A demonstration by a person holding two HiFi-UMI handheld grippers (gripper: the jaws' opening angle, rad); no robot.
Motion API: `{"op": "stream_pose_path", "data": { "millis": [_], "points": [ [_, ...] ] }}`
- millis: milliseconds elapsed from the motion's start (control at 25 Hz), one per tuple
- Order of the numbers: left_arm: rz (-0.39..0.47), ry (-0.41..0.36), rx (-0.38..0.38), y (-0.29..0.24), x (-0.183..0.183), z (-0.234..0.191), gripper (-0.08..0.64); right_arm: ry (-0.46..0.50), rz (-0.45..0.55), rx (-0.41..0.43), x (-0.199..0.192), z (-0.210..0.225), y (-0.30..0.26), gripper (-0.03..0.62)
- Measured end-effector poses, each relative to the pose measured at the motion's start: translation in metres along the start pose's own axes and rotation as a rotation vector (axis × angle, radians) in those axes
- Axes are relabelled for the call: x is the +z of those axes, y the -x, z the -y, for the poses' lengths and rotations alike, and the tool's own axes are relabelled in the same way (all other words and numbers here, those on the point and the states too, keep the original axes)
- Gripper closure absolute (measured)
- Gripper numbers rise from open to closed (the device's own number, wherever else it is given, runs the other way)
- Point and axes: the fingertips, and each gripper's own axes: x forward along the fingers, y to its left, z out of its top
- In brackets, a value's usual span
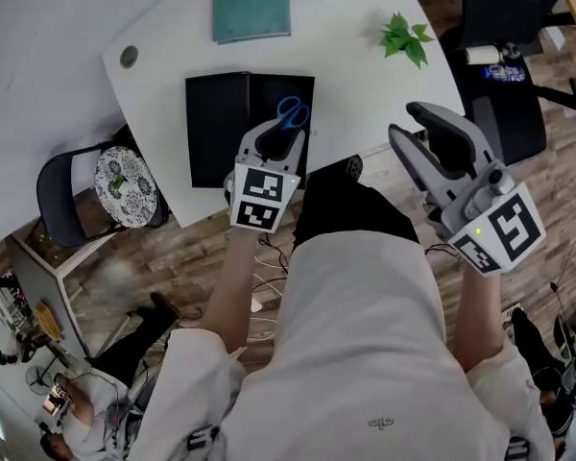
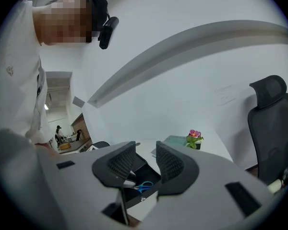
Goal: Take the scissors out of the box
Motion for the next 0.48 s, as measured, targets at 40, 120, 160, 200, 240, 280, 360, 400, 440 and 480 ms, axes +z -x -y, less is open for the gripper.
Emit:
{"op": "stream_pose_path", "data": {
  "millis": [40,120,160,200,240,280,360,400,440,480],
  "points": [
    [-0.014,0.000,-0.003,-0.005,-0.003,-0.001,0.431,-0.006,-0.003,-0.004,-0.002,0.002,-0.002,0.451],
    [-0.043,0.003,-0.005,-0.013,-0.009,-0.004,0.431,-0.019,-0.006,-0.013,-0.006,0.005,-0.006,0.451],
    [-0.057,0.005,-0.007,-0.018,-0.012,-0.005,0.430,-0.024,-0.008,-0.019,-0.009,0.008,-0.007,0.451],
    [-0.070,0.005,-0.009,-0.023,-0.014,-0.007,0.430,-0.030,-0.011,-0.024,-0.011,0.010,-0.009,0.451],
    [-0.082,0.005,-0.011,-0.027,-0.015,-0.009,0.431,-0.036,-0.014,-0.029,-0.013,0.013,-0.010,0.451],
    [-0.096,0.003,-0.011,-0.032,-0.016,-0.011,0.431,-0.042,-0.015,-0.033,-0.016,0.016,-0.012,0.451],
    [-0.130,-0.001,-0.011,-0.040,-0.019,-0.015,0.431,-0.058,-0.016,-0.041,-0.020,0.020,-0.015,0.451],
    [-0.147,-0.006,-0.014,-0.044,-0.020,-0.015,0.433,-0.066,-0.017,-0.045,-0.022,0.021,-0.016,0.451],
    [-0.166,-0.016,-0.019,-0.048,-0.021,-0.015,0.439,-0.074,-0.018,-0.050,-0.024,0.023,-0.017,0.451],
    [-0.190,-0.027,-0.024,-0.052,-0.022,-0.014,0.439,-0.082,-0.019,-0.054,-0.026,0.025,-0.018,0.451]
  ]
}}
